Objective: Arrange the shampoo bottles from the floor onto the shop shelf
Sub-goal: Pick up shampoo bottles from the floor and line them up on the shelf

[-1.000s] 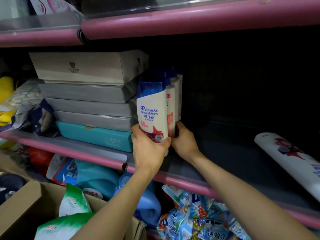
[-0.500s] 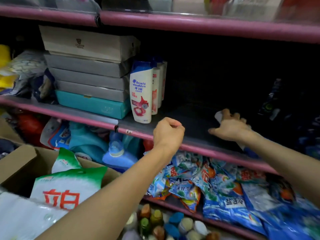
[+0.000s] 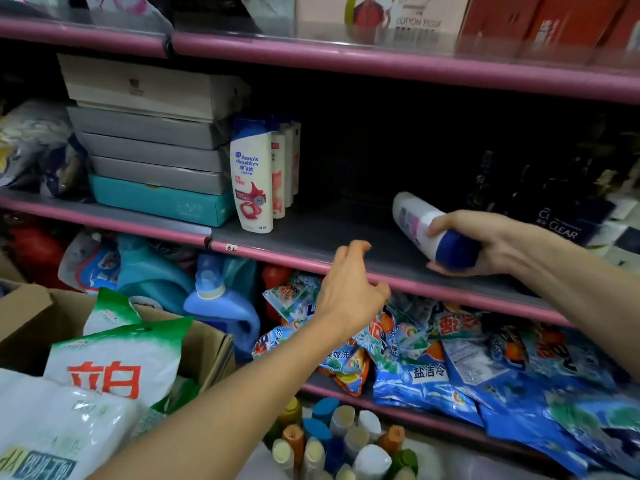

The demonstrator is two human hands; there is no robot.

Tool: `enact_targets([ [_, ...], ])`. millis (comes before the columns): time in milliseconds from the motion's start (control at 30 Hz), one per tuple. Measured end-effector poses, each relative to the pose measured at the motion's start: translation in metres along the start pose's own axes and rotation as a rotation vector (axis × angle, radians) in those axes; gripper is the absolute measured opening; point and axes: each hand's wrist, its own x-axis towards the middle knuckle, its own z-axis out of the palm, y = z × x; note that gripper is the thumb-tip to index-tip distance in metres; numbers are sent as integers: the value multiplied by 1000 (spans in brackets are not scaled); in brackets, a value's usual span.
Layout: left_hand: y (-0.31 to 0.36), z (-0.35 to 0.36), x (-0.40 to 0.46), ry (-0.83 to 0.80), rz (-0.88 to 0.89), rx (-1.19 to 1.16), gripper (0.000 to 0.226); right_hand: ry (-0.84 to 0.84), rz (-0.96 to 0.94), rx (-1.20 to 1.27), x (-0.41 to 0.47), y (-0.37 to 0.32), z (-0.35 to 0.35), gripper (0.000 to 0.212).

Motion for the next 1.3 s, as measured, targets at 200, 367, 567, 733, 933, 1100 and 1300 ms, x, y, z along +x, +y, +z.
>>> enact_targets([
  [200, 8, -10, -4, 148, 271, 59, 76, -560, 223, 317, -77, -9, 0, 59],
  [367, 5, -38, -18, 204, 361, -105, 40, -799, 272, 334, -107, -6, 25, 52],
  [567, -17, -66, -32, 99, 105, -251, 27, -594, -36, -204, -111, -7, 49, 80],
  [733, -42, -71, -37, -13, -74, -265, 33, -534, -372, -285, -112, 3, 71, 55],
  [933, -45, -71, -41, -19, -99, -270, 22, -538, -298, 2, -112, 10, 91, 27],
  [1100, -48, -73, -38, -12, -101, -299, 22, -515, -392, 92, -106, 14, 98, 20],
  [1300, -60, -83, -31, -208, -126, -361, 39, -559, -572, -190, -96, 14, 97, 44],
])
